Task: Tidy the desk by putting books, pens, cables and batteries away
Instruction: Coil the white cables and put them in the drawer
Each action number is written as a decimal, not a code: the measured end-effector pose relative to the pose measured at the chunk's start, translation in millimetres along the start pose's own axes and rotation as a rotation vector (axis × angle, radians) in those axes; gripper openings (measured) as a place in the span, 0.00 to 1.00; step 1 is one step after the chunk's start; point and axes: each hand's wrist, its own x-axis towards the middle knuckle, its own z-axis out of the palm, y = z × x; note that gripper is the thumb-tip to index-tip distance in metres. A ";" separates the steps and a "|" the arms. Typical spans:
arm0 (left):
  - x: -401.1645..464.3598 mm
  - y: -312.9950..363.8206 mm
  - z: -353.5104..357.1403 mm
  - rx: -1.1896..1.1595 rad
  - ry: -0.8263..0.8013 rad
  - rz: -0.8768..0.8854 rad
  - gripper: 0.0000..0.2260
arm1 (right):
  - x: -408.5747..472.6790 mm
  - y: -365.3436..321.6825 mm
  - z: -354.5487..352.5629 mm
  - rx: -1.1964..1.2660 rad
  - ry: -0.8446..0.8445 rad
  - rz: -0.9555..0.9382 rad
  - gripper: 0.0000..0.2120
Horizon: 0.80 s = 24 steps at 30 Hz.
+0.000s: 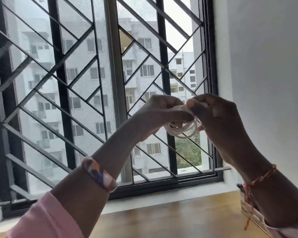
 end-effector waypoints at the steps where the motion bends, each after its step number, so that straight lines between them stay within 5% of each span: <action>1: -1.5 0.5 3.0 0.044 0.000 0.017 0.03 | -0.3 0.1 0.6 -0.014 0.021 0.002 0.06; 12: -7.0 5.4 15.0 0.507 -0.098 0.091 0.10 | -5.9 5.4 5.3 0.338 0.115 0.329 0.13; 14: -5.7 -0.8 11.3 0.705 0.033 0.213 0.12 | -4.9 8.4 5.9 0.403 0.096 0.395 0.15; 19: -9.5 -9.1 20.6 0.745 0.345 0.518 0.19 | -2.6 10.6 10.6 0.526 0.020 0.538 0.13; 24: -13.0 -8.4 25.7 0.966 0.413 0.360 0.14 | -1.7 9.6 16.0 0.538 -0.085 0.514 0.18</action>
